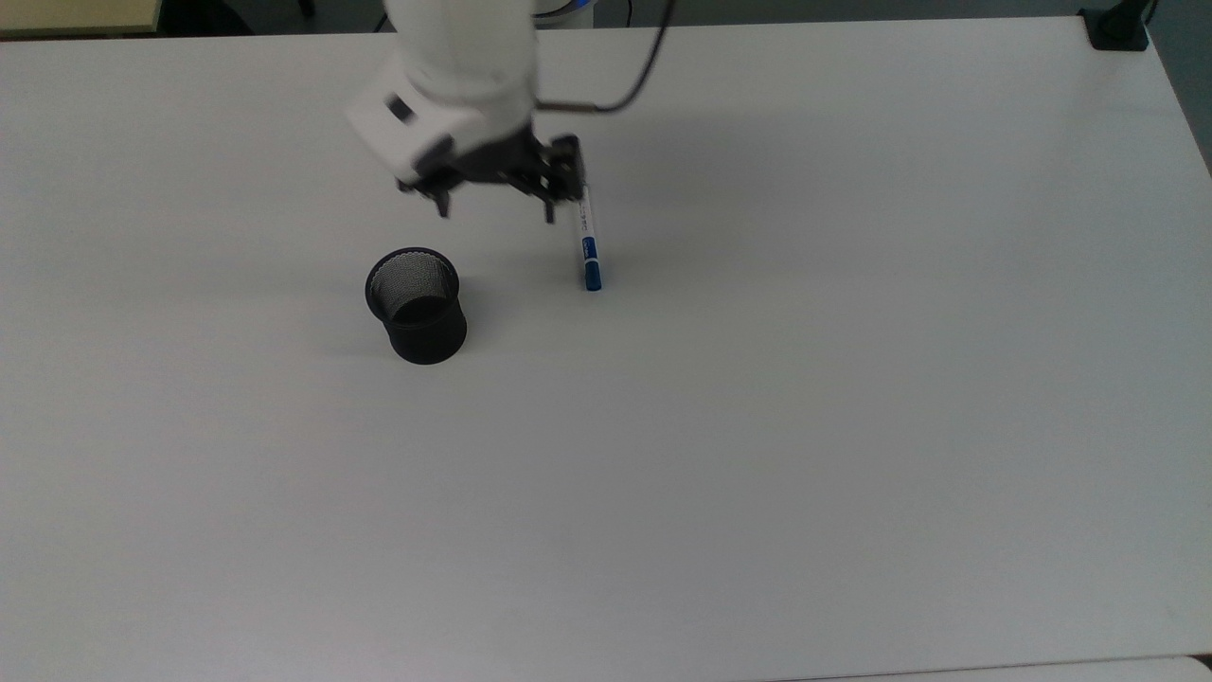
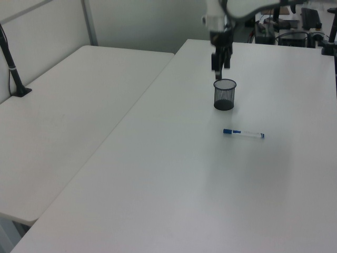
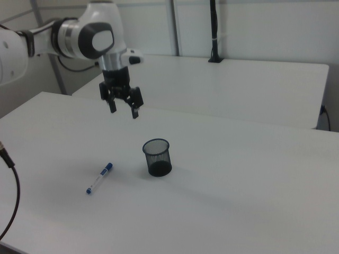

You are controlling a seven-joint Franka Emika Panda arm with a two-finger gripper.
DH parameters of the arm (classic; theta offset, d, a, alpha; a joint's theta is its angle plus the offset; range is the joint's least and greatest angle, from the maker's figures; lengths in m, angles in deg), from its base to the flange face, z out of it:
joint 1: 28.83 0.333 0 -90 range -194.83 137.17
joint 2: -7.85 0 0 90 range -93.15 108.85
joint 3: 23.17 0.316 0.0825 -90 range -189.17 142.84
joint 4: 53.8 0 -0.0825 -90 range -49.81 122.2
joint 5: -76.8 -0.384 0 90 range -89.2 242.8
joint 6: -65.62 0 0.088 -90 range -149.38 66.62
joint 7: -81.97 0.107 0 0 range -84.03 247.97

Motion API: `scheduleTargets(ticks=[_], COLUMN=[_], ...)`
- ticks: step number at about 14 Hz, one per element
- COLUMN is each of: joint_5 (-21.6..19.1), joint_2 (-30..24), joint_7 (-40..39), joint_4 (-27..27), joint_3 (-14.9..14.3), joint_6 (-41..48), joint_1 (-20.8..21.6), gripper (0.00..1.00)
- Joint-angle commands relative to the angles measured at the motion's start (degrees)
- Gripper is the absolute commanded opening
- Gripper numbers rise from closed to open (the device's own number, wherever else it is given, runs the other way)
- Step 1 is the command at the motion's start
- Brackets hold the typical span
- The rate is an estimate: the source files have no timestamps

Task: Remove the marker

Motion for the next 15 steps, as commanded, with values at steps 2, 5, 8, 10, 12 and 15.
scheduleTargets(ticks=[2, 5, 8, 10, 12, 15], joint_5=[0.08, 0.26, -0.01, -0.18, -0.27, -0.36], joint_2=[-8.7, -9.67, -9.85, -9.85, -9.76, -9.85], joint_7=[-0.21, -2.04, -4.17, -3.72, -3.55, -3.28], joint_4=[1.8, 1.53, 1.62, 1.53, 1.62, 1.71], joint_3=[0.08, 0.08, 0.25, 0.17, 0.25, 0.25], joint_6=[6.28, 5.67, 6.02, 5.85, 6.11, 6.02], joint_1=[-3.83, -6.63, -7.0, -7.26, -7.09, -7.26], gripper=[1.0, 1.0, 1.0, 1.0, 1.0, 1.0])
